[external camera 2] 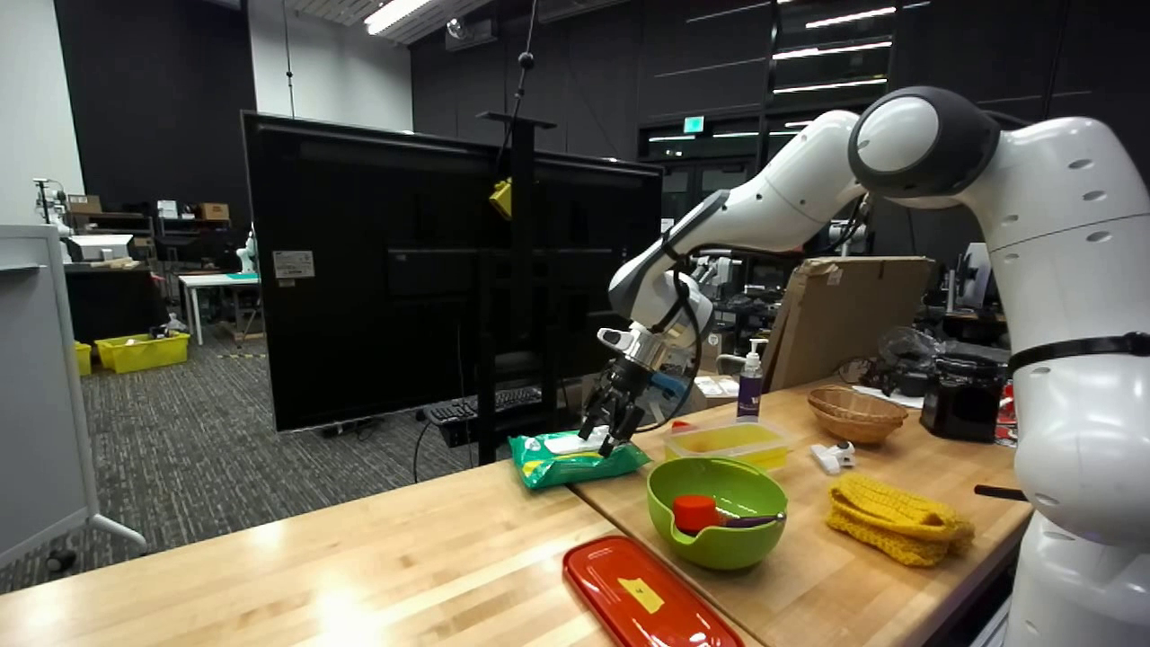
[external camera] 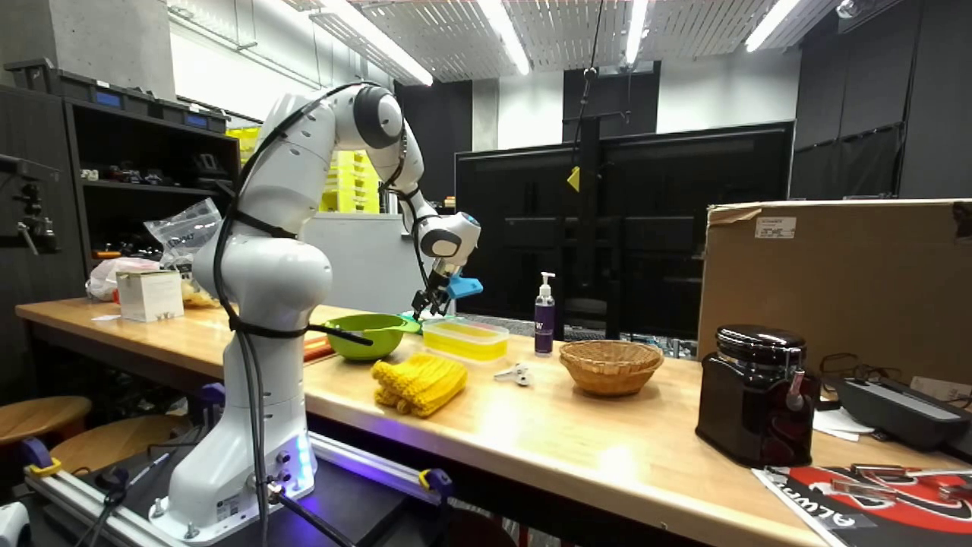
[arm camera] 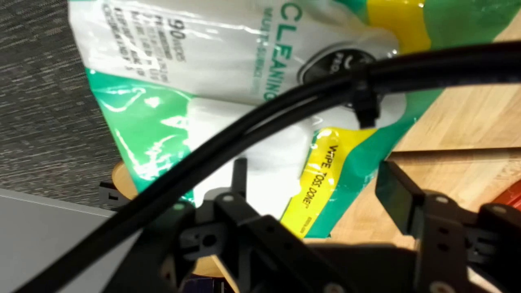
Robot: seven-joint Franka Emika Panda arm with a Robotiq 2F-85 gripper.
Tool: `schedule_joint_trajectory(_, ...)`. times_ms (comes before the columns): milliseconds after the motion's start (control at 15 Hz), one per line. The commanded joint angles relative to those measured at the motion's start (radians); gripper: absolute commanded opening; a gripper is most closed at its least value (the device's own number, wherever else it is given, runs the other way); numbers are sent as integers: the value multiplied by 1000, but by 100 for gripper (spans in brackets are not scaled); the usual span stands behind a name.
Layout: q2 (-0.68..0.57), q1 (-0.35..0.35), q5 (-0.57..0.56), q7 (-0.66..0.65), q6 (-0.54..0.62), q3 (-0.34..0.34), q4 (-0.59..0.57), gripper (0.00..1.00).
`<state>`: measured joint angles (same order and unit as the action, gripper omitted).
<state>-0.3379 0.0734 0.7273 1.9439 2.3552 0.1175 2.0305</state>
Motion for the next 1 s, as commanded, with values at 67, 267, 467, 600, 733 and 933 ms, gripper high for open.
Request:
schedule_joint_trajectory(67,28,4,12,3,42,1,24,100)
schedule_joint_trajectory(267,21,9,43,27,80,10,16,100)
schedule_joint_trajectory(467,15,11,91,57,120,19,10,100)
schedule_joint_trajectory(600,14,11,126,74,138,23,12,100)
schedule_joint_trajectory(733,14,11,164,88,145,26,14,100)
schedule_joint_trajectory(933,15,6,221,94,136,22,17,100)
